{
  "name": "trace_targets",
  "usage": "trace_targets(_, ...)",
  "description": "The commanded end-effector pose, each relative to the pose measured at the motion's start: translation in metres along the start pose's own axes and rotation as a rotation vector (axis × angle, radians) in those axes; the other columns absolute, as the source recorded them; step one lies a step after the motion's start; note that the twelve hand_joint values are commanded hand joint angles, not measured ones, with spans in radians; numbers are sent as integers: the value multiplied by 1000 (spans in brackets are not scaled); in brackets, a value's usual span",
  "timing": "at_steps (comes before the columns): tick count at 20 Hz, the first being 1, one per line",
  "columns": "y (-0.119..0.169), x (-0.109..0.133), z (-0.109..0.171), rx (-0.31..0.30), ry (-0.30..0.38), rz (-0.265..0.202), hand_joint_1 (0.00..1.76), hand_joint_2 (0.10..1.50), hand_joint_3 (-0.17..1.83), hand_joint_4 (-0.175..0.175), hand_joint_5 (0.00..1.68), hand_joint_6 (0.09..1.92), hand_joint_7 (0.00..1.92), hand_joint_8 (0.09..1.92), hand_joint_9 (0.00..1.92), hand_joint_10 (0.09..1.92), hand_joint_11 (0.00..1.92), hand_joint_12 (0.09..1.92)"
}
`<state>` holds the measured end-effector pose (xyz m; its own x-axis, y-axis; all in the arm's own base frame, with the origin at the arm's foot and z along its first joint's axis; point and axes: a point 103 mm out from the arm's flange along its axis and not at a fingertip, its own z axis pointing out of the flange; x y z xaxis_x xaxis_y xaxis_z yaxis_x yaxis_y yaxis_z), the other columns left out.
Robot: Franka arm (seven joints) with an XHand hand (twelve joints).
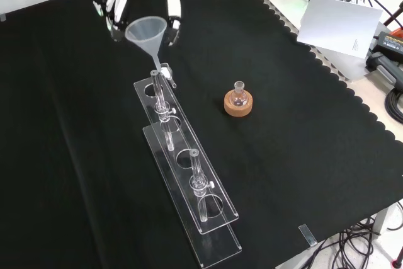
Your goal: Pick up the funnel from the transparent funnel stand.
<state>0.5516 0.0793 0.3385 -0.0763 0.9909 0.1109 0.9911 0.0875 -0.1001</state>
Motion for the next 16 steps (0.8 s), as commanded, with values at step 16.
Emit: trace_targets(16, -112, 1, -24, -34, 1, -22, 930, 479, 575, 67, 826, 120, 1101, 300, 680, 448, 0, 1378)
